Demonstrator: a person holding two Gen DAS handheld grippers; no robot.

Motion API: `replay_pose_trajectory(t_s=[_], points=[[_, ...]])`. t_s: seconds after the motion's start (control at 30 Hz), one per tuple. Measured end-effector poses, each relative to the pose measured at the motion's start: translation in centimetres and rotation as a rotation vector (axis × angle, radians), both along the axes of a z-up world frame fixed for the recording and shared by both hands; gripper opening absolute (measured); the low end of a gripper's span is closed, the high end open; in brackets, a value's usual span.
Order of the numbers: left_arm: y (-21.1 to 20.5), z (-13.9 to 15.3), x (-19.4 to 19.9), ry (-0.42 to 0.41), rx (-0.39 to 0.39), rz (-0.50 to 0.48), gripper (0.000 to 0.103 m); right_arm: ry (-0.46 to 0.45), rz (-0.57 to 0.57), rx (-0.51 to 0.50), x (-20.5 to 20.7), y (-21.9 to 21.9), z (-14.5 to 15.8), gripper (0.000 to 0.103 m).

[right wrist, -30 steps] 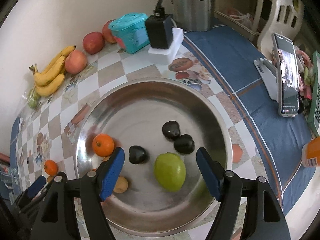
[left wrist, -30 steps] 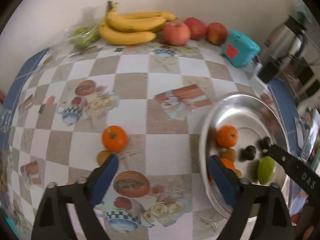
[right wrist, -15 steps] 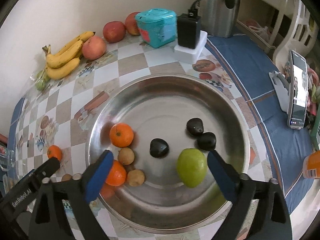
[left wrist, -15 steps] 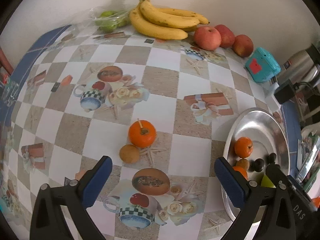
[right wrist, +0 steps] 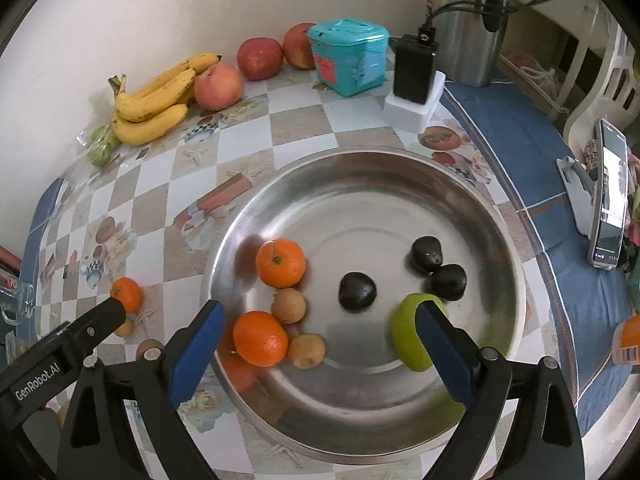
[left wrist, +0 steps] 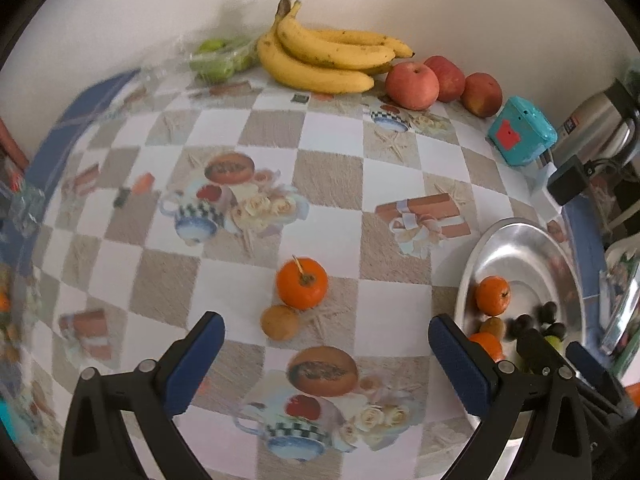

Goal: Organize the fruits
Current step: 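Withdraw both open tools from the tray toward the remaining orange and kiwi, then grasp a brown kiwi with the left tool while the right tool approaches an orange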

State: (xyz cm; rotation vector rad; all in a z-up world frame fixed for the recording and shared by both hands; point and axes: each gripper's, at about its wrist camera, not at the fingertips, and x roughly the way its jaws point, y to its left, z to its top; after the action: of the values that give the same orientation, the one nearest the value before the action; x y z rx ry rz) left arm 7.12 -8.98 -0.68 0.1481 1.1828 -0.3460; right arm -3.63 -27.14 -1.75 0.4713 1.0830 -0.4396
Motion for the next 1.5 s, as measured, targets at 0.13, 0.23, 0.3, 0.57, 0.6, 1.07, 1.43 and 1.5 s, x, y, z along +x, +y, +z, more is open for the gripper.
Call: replay_pose_trajectory(t_s=[0.13,0.23,0.3,0.57,0.6,1.07,1.43,1.5], points=[[0.7,0.5,0.4,-0.039,0.037,-0.011,0.103,-0.012,0.032,0.022,0.6,1.1,0.0,0.096],[1.6,0.9,0.9,-0.061,0.047,0.001,0.103,-0.013,0.044,0.02,0.9,1.9,0.1,0.096],[2.5,1.1,1.4,-0.07,0.046,0.016,0.103,-0.024,0.049,0.029,1.1,2.3,0.2,0.096],[6.4,0.8,3.3,-0.045,0.021,0.124,0.103,-0.042,0.111,0.052,2.6,4.7,0.4,0.096],[6.9,0.7,3.6,-0.038,0.015,0.14,0.103,-0.04,0.125,0.049,2.8,5.1,0.4,0.096],[7.8,-2.9,4.9,0.088,0.014,0.179,0.103,0.025,0.191,0.026,4.3,7.0,-1.3,0.096],[6.1,-4.5,4.5,0.165,-0.016,0.12,0.093,0.037,0.129,0.031,3.5,5.4,-1.2,0.096],[5.4,-4.8,4.4,0.174,-0.014,0.096,0.091,0.036,0.121,0.033,3.4,5.1,-1.2,0.096]])
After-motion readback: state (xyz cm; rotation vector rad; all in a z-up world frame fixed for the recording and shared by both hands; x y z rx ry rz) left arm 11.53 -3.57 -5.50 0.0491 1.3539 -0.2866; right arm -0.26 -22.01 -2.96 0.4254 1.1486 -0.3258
